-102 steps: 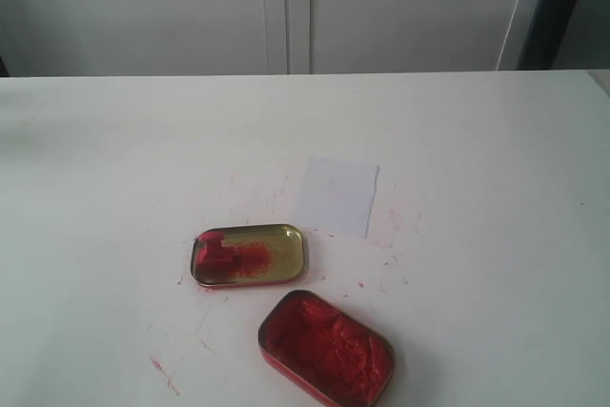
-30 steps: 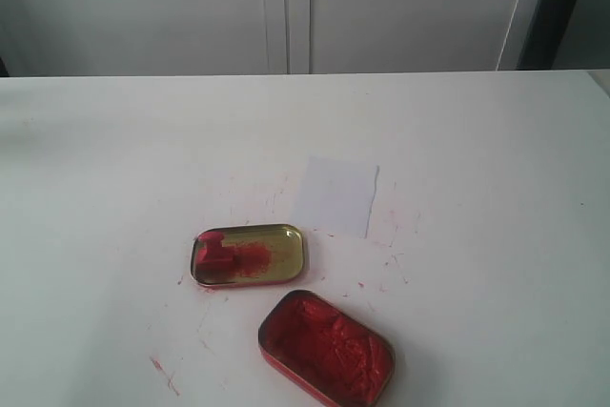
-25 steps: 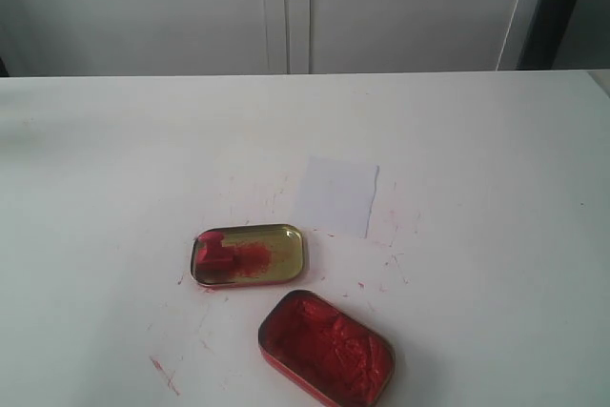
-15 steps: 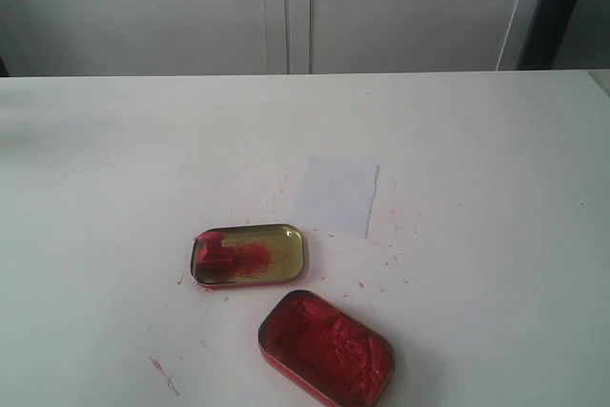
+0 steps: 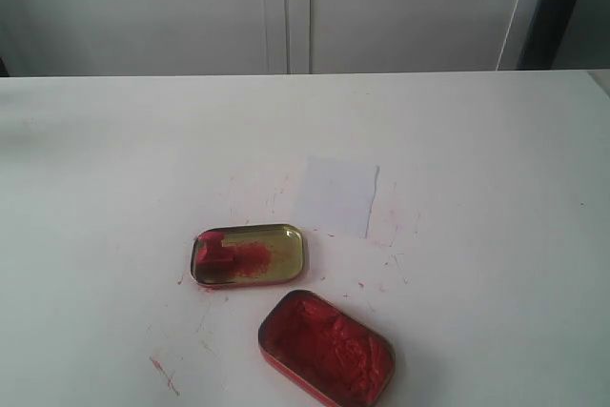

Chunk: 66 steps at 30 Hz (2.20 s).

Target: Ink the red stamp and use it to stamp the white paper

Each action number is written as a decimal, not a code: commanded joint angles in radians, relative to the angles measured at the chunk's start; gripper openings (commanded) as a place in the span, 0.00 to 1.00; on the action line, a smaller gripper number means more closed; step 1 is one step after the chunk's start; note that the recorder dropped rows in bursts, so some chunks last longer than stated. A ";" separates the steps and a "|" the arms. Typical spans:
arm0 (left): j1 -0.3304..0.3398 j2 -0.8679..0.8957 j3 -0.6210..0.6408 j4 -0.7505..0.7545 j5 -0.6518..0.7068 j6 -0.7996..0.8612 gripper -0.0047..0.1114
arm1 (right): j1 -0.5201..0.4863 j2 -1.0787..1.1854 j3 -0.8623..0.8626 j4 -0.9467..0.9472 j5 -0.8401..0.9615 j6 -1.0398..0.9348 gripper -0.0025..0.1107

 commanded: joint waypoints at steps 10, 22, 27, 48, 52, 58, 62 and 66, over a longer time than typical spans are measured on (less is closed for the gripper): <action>0.000 0.274 -0.146 -0.185 0.090 0.179 0.04 | 0.004 -0.004 0.004 -0.004 -0.008 0.000 0.02; -0.196 0.533 -0.333 -0.202 0.102 0.271 0.04 | 0.004 -0.004 0.004 -0.004 -0.008 0.000 0.02; -0.298 0.671 -0.460 -0.188 0.102 0.280 0.04 | 0.004 -0.004 0.004 -0.004 -0.008 0.000 0.02; -0.506 0.891 -0.669 -0.184 0.282 0.734 0.04 | 0.004 -0.004 0.004 -0.004 -0.008 0.000 0.02; -0.539 0.903 -0.669 -0.139 0.282 0.831 0.04 | 0.004 -0.004 0.004 -0.004 -0.008 0.000 0.02; -0.546 0.903 -0.669 -0.024 0.282 0.815 0.04 | 0.004 -0.004 0.004 -0.004 -0.008 0.000 0.02; -0.546 0.903 -0.669 0.007 0.275 0.815 0.04 | 0.004 -0.004 0.004 -0.004 -0.008 0.000 0.02; -0.546 0.903 -0.665 0.010 0.225 0.809 0.04 | 0.004 -0.004 0.004 -0.004 -0.008 0.000 0.02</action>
